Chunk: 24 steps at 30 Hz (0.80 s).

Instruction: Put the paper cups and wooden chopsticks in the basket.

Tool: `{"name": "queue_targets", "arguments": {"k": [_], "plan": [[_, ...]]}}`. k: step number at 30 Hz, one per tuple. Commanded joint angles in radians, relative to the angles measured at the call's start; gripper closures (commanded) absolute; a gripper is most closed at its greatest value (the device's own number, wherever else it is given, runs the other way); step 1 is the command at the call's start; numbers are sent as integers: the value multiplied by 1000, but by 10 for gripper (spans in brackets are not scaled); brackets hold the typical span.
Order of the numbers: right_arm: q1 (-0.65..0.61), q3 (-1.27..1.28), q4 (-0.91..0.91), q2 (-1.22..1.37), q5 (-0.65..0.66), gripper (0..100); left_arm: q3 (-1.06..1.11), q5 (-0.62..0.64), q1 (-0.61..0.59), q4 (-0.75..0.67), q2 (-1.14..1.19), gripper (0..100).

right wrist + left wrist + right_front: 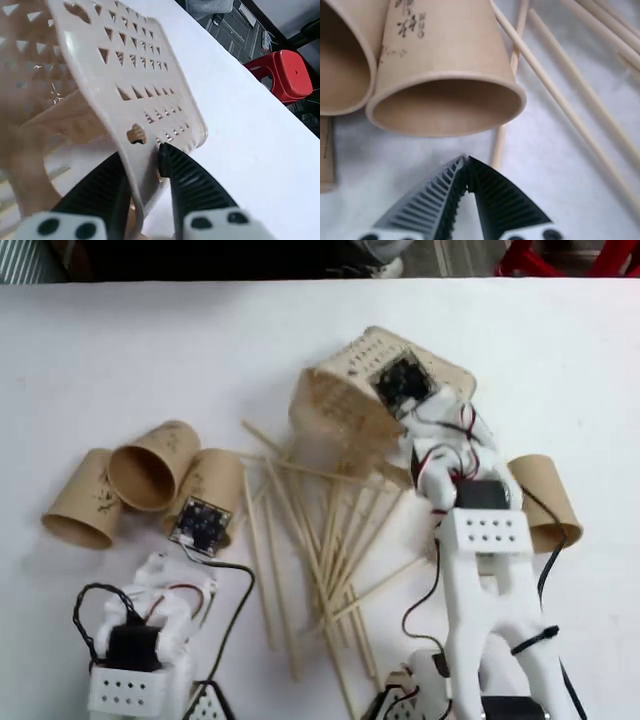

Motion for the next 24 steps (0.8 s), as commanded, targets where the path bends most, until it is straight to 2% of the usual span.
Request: {"name": "queue_targets", "arguments": {"k": [1,6,11,15,20,24], "plan": [[8,-212,159,-5,-49,980,-5,3,-2,6,4,976],[-24,-307,255,-5,-49,980,-5,3,-2,6,4,976],[-15,-313,249,50,-48,980,-5,3,-2,6,4,976],[19,-313,177,166,-55,975,-5,3,-2,6,4,976],[64,-348,130,240,-69,836,-5,3,-2,6,4,976],[79,-428,162,237,-207,765,-5,3,-1,6,4,976]]}}
